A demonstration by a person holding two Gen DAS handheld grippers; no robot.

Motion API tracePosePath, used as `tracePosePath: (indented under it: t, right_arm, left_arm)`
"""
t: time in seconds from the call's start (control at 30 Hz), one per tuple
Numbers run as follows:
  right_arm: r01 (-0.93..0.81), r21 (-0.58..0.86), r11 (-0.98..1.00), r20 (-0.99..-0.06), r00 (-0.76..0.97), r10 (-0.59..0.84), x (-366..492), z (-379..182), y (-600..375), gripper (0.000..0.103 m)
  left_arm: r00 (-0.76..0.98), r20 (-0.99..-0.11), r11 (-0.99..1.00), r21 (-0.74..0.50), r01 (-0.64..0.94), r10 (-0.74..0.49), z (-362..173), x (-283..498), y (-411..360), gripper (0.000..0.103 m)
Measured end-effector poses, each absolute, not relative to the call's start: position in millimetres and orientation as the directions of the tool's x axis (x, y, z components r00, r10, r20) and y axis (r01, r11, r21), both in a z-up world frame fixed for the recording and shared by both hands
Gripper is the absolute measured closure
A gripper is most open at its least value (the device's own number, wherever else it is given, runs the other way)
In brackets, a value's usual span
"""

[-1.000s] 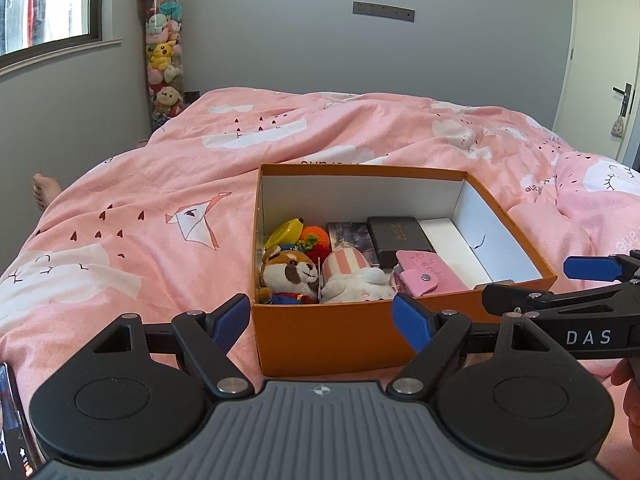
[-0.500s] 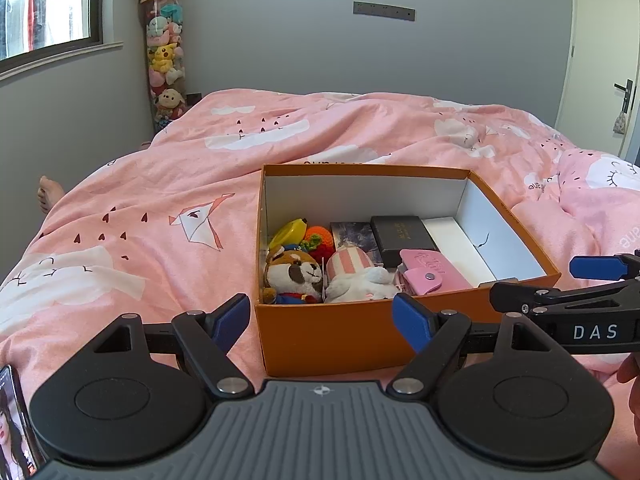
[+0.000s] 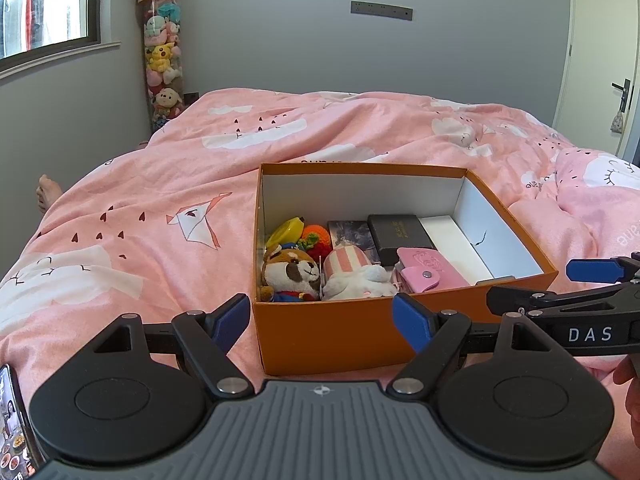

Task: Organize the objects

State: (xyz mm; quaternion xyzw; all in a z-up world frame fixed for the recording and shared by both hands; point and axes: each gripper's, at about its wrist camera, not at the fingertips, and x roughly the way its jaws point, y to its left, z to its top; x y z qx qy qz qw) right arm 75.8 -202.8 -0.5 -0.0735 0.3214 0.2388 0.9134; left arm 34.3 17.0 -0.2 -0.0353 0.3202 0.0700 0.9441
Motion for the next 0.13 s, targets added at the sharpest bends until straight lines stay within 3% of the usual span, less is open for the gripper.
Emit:
tracePosePath:
  t: [0.13]
  right_arm:
    - [-0.483, 0.019, 0.875, -0.622, 0.680, 0.389, 75.7, -0.5, -202.7, 0.001]
  left_arm:
    - [0.784, -0.611, 0.987, -0.025, -0.156, 0.109, -0.6, 34.2, 16.9, 0.009]
